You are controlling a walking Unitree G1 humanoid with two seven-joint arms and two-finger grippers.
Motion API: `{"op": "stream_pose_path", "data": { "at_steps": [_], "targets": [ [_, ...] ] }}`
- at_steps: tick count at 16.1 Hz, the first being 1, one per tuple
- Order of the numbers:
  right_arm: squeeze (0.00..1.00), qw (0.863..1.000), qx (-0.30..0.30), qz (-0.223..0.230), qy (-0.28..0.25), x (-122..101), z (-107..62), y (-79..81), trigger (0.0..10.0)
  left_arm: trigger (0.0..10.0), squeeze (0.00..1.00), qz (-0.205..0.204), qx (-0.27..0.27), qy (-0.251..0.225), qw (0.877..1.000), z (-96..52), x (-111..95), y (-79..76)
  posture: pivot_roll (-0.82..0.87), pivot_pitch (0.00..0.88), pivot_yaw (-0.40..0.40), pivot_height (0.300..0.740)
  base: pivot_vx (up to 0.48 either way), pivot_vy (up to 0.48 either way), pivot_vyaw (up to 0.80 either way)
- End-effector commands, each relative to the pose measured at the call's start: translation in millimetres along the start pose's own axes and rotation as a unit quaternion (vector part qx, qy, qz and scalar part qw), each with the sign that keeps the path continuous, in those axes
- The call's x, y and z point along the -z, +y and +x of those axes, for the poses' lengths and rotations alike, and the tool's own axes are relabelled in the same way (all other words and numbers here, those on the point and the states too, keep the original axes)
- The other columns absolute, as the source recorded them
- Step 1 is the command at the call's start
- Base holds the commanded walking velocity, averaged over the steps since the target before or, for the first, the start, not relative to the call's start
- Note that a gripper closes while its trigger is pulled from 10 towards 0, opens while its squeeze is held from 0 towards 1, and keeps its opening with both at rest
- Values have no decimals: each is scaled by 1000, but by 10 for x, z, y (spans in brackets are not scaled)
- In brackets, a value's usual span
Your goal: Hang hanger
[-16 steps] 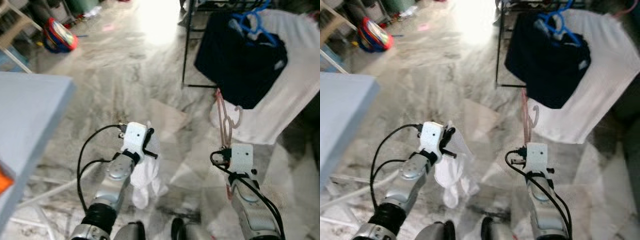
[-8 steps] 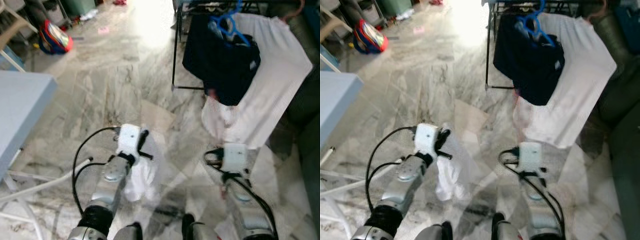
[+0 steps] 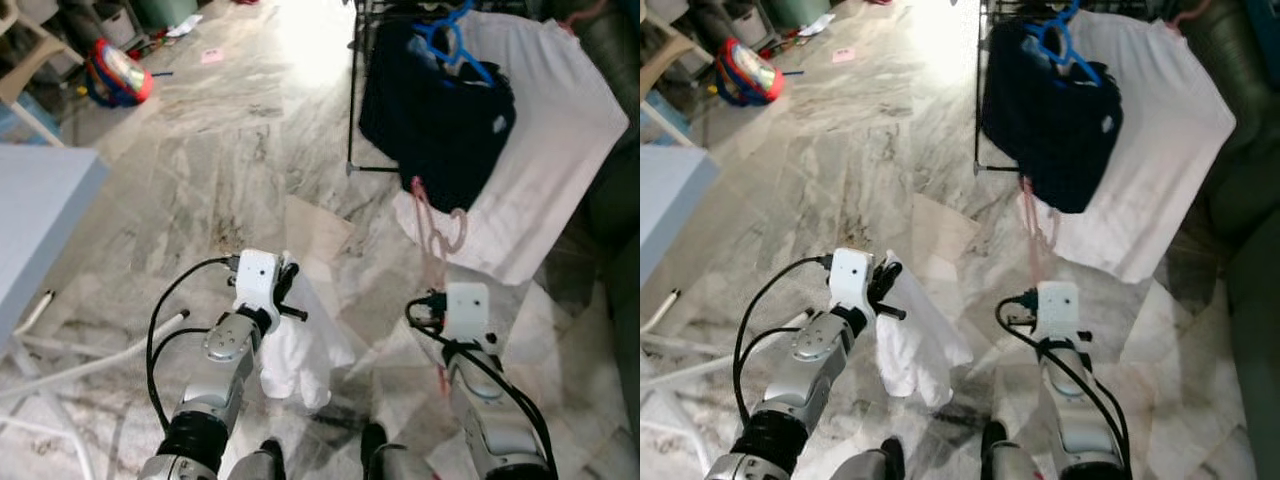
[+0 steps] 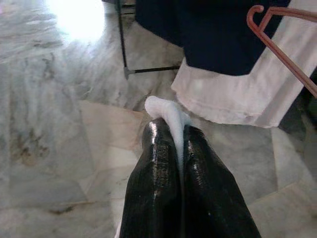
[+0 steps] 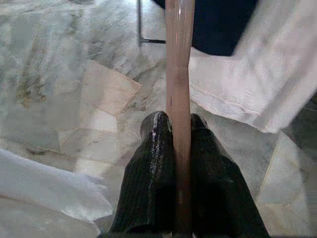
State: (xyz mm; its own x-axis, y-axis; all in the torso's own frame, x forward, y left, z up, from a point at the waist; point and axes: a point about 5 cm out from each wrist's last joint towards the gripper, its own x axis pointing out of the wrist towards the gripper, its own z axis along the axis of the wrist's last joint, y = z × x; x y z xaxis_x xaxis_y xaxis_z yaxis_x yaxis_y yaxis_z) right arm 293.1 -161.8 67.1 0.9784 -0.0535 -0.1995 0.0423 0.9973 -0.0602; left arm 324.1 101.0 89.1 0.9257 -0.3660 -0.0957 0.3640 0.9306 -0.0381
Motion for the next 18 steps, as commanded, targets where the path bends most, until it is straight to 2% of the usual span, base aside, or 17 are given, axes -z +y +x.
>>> {"op": "stream_pose_path", "data": {
  "at_steps": [1, 12, 18],
  "targets": [
    [0, 1000, -2, 4, 11, 58, -26, 18, 10000, 10000, 0, 1, 1, -1, 1000, -28, -9, 40, 15, 237, 80, 740, 0, 0, -800],
    [0, 1000, 2, 4, 19, 98, -53, 10, 10000, 10000, 0, 16, 13, 8, 1000, -47, 17, -1, 11, 256, 91, 740, 0, 274, -748],
    [0, 1000, 3, 1, 22, 114, -72, -1, 10000, 10000, 0, 21, 21, 11, 999, -92, 64, -38, 11, 262, 87, 740, 0, 0, -81]
  ]
}}
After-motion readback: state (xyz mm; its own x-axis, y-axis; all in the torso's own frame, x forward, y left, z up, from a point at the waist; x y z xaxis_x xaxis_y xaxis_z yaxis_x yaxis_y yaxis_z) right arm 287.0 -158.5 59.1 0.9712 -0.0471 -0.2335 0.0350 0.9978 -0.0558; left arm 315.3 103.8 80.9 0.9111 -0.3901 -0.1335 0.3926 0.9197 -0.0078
